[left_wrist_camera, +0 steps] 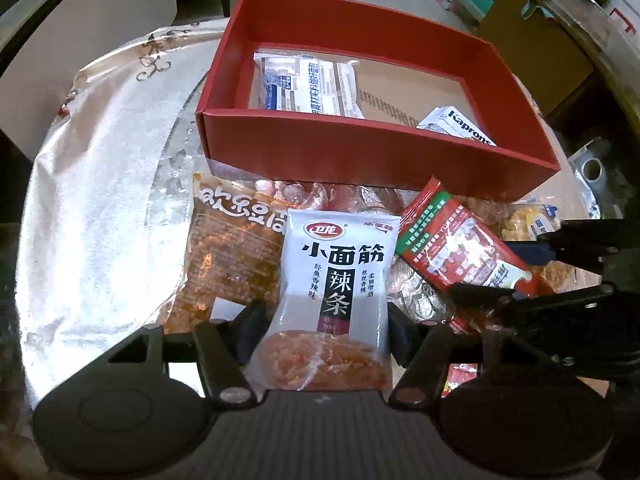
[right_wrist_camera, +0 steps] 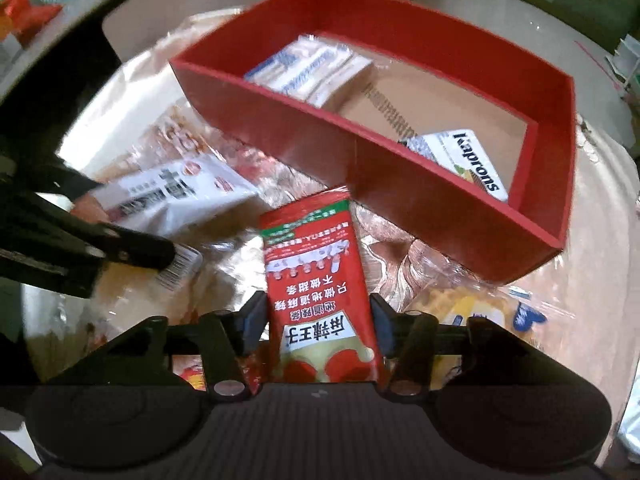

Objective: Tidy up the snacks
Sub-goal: 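Grasp the white spicy-strip bag with the left gripper while the right grasps the red packet, then lift both packets over the red box and lower them inside, opening both grippers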

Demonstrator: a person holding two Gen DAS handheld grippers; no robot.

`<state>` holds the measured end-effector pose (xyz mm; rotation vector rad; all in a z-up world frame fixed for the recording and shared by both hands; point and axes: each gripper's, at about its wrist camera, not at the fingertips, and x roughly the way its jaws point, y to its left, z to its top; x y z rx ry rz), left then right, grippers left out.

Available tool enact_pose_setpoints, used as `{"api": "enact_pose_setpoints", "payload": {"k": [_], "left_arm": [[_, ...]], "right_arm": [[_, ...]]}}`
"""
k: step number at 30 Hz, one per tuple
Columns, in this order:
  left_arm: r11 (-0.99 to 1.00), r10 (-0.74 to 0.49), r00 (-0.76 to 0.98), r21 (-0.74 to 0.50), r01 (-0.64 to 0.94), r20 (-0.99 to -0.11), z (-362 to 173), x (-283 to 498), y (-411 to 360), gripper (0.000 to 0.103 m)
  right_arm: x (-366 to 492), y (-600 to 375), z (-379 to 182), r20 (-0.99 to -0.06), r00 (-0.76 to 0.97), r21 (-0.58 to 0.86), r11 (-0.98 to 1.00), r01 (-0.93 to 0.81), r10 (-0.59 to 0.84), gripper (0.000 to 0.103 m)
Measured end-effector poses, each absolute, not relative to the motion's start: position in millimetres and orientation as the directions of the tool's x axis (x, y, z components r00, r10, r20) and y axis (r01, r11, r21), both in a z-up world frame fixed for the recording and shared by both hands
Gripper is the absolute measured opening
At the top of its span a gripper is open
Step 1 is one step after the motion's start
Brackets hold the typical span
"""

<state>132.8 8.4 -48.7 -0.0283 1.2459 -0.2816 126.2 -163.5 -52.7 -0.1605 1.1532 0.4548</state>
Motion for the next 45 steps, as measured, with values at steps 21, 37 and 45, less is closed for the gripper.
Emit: {"api": "enact_pose_setpoints", "payload": {"k": [21,37,45], "left_arm": [[0.968,-0.197,0.303,-0.134,0.214,-0.932,-64,133,4,0.076],[0.971,-0.174,0.314,-0.11,0.211,-0.933,-59,130,-12,0.057],[0.966,-0.236,0.335,-0.183,0.18,-0.912,-42,133,-5,0.049]], "right_arm": [[138,-140,-83,-0.929,0.33,0.014,0.909,-0.418,0.166,0.103],[124,-153,-68,-0.914,0.355,0.036,0.913,-0.406,0.194,0.058],[121,-169,-50,-0.888,0.39,0.093,0.925,-0.369,0.244,0.056]]}}
